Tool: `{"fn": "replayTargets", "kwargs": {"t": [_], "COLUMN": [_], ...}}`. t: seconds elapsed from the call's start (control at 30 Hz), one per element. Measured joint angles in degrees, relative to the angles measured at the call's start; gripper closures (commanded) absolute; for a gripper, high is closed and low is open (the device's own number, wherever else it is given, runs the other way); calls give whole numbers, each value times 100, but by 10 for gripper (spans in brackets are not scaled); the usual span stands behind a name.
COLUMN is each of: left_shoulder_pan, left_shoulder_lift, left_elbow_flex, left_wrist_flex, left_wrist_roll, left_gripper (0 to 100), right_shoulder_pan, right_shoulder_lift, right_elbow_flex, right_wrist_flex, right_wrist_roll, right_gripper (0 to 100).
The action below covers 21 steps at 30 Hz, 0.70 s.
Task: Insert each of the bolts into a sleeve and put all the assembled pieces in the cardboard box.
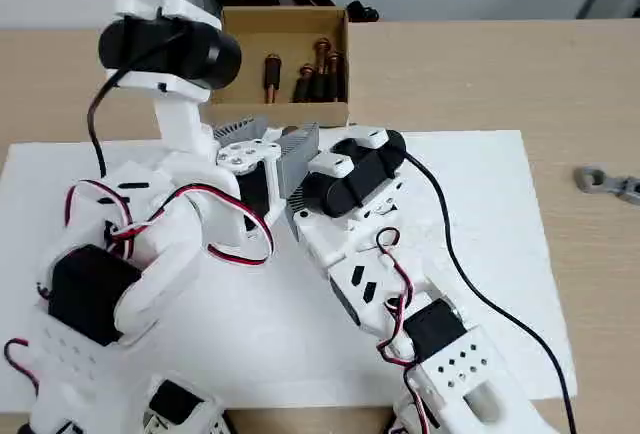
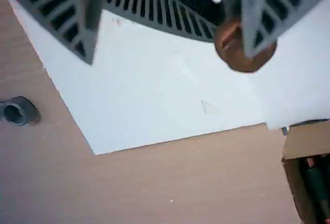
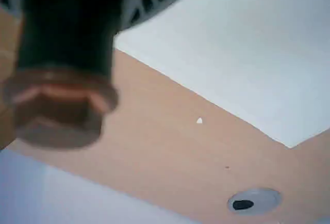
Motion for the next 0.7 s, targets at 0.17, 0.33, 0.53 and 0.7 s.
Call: {"fn": "replayTargets", "kwargs": {"t": [0.17,0.33,0.53,0.7], "left_shoulder_pan": [-563,-1582,-2734,-3262], "left_shoulder_lift": [-9,-9,-9,-9], "left_elbow_flex": [-422,-475,35,721], "left_wrist_flex": [70,70,70,70], "left_wrist_roll": [-114,-1169,-1793,-1855], "left_gripper": [874,987,995,995], "right_shoulder_pan": [-18,352,774,888], "right_shoulder_lift": [202,1213,3182,4958], "right_elbow_flex": [-404,-1451,-3165,-4695], "right_wrist_flex": [9,97,97,97], "right_wrist_roll": [0,0,0,0], "right_gripper": [995,995,995,995]}}
